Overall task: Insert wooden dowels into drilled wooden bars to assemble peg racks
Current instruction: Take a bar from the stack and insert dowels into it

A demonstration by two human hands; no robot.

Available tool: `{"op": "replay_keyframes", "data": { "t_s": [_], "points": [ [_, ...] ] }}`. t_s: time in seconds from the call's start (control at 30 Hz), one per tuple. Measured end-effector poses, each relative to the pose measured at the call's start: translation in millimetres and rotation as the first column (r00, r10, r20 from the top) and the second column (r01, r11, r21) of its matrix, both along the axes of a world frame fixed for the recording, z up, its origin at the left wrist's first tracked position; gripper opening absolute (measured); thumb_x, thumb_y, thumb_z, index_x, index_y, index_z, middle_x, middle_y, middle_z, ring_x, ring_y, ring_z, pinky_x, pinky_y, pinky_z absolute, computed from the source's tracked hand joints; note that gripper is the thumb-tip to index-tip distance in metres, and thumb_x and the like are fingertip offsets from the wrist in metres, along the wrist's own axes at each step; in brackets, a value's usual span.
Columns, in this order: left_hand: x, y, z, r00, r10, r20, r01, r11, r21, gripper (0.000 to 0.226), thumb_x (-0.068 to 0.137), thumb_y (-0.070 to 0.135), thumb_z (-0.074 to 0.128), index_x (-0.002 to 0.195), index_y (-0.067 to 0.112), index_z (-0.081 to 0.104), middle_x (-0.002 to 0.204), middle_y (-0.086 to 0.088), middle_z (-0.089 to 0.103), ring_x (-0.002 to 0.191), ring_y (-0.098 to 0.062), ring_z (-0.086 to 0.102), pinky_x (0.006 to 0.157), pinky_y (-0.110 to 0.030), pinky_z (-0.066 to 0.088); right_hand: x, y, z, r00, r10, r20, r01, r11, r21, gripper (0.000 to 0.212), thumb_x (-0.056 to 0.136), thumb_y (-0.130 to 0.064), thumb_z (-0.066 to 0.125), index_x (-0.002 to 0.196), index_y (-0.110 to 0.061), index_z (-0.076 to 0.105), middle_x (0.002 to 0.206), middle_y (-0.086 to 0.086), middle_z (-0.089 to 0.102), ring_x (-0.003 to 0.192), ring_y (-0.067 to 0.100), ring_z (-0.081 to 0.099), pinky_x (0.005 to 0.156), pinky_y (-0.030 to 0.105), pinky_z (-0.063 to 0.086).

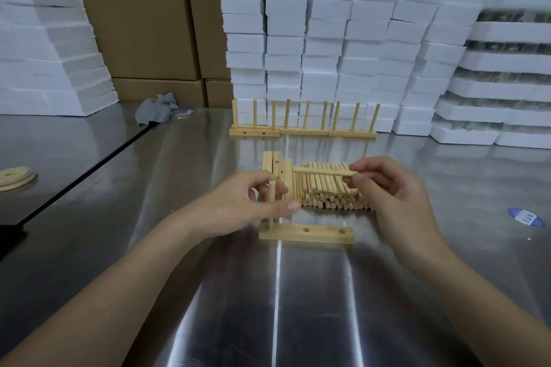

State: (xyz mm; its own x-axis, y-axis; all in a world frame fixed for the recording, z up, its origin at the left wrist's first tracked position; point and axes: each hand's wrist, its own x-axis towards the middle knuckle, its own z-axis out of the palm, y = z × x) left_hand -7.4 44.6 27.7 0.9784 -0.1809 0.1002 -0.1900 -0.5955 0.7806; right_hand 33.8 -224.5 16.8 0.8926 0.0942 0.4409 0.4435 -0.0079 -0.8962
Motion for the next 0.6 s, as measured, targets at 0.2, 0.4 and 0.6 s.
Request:
{"op": "replay_keyframes", "data": {
  "t_s": [0.2,0.4,0.6],
  "points": [
    [-1,-6,2,0.984,0.080,0.158,-0.051,0.983,-0.177,0.042,0.081,0.068,0.079,0.114,0.041,0.078,0.104,0.010,0.075,0.082,-0.017,0.060,0.074,-0.017,0.049,-4,5,-3,0.994,0.053,0.097,-0.049,0.998,-0.037,0.022,0.094,-0.008,0.071,0.095,-0.030,0.074,0.097,-0.004,0.076,0.099,0.016,0.074,0.081,0.021,0.056],
    [-4,-18,2,0.955,0.134,0.264,-0.054,0.955,-0.291,0.012,0.089,0.031,0.083,0.100,0.027,0.085,0.091,-0.007,0.079,0.082,-0.019,0.067,0.069,-0.012,0.049,-7,8,-4,0.986,0.068,0.155,-0.063,0.997,-0.038,0.026,0.093,-0.003,0.074,0.093,-0.029,0.073,0.097,-0.007,0.074,0.096,0.015,0.072,0.076,0.019,0.056],
    [-7,-22,5,0.952,0.149,0.266,-0.057,0.944,-0.325,0.010,0.088,0.028,0.085,0.098,0.028,0.085,0.092,-0.003,0.079,0.085,-0.019,0.070,0.070,-0.017,0.053,-8,8,-3,0.986,0.069,0.150,-0.066,0.997,-0.026,0.028,0.091,-0.003,0.080,0.094,-0.029,0.071,0.097,-0.006,0.072,0.092,0.014,0.070,0.071,0.022,0.059]
  ]
}}
